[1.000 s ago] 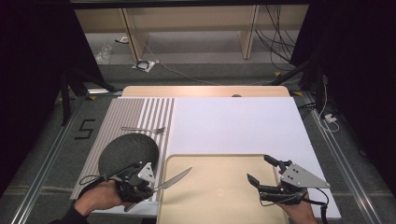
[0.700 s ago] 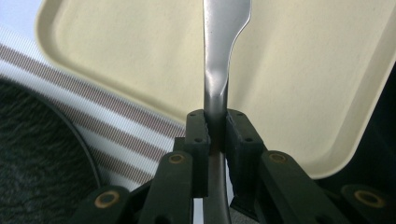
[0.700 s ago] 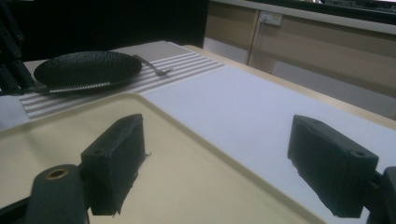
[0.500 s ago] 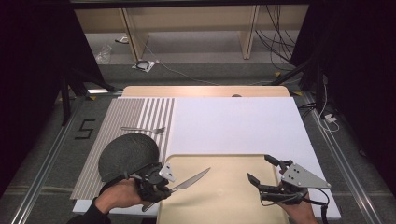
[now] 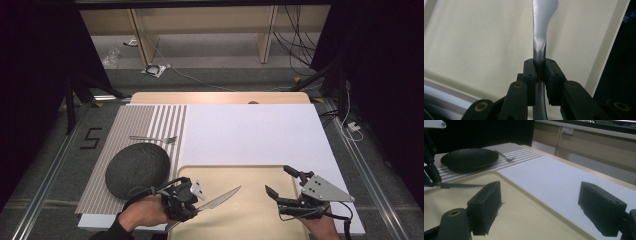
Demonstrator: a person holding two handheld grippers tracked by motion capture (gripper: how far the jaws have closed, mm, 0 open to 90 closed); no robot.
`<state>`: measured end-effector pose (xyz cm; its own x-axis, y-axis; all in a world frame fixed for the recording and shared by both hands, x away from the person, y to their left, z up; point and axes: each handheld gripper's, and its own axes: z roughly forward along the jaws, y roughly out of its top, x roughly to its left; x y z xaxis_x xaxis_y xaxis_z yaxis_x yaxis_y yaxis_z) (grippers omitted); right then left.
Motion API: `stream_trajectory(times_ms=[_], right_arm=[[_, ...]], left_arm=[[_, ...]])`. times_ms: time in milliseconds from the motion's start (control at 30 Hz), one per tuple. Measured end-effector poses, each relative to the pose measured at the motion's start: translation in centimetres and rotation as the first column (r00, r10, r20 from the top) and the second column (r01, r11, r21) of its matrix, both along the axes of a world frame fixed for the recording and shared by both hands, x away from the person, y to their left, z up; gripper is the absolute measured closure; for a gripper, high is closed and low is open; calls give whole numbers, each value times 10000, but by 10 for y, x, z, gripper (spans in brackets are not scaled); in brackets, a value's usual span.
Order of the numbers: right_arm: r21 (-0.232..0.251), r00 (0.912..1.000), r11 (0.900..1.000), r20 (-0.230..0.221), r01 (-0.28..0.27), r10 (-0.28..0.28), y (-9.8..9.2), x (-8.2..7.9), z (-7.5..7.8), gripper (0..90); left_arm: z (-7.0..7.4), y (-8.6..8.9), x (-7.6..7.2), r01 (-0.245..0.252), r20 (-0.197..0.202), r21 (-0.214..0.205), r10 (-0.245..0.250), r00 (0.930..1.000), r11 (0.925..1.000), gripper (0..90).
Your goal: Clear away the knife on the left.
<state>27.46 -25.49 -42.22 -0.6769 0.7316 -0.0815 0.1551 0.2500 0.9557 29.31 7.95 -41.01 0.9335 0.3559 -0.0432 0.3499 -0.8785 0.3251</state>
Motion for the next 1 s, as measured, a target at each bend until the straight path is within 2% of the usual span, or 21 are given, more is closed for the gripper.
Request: stream_trajectory(times_ms=[133, 233, 433, 633, 700, 1000], right_arm=[[-39, 10000, 10000, -10, -36, 36, 0, 0, 0, 196], [4, 10000, 10000, -5, -21, 21, 0, 0, 0, 196], [-61, 10000, 10000, -11, -37, 37, 0, 0, 0, 196], [-65, 10000, 10000, 14, -66, 66, 0, 0, 0, 196], [-64, 10000, 10000, 8, -72, 72, 0, 0, -1, 196], [-126, 10000, 9999, -4, -92, 92, 1, 0, -1, 196]], left_arm=[[-7, -9, -4, 264, -200, 278, -258, 9995, 9993, 795], [-10, -14, -5, 269, -124, 574, -262, 9996, 9980, 795], [-16, -20, -8, 393, -201, 765, -379, 9991, 9963, 795], [-24, -28, -12, 627, -468, 981, -583, 9972, 9932, 795], [-27, -28, -12, 632, -591, 1007, -575, 9966, 9929, 795], [-34, -29, -11, 641, -683, 1210, -561, 9961, 9906, 795]])
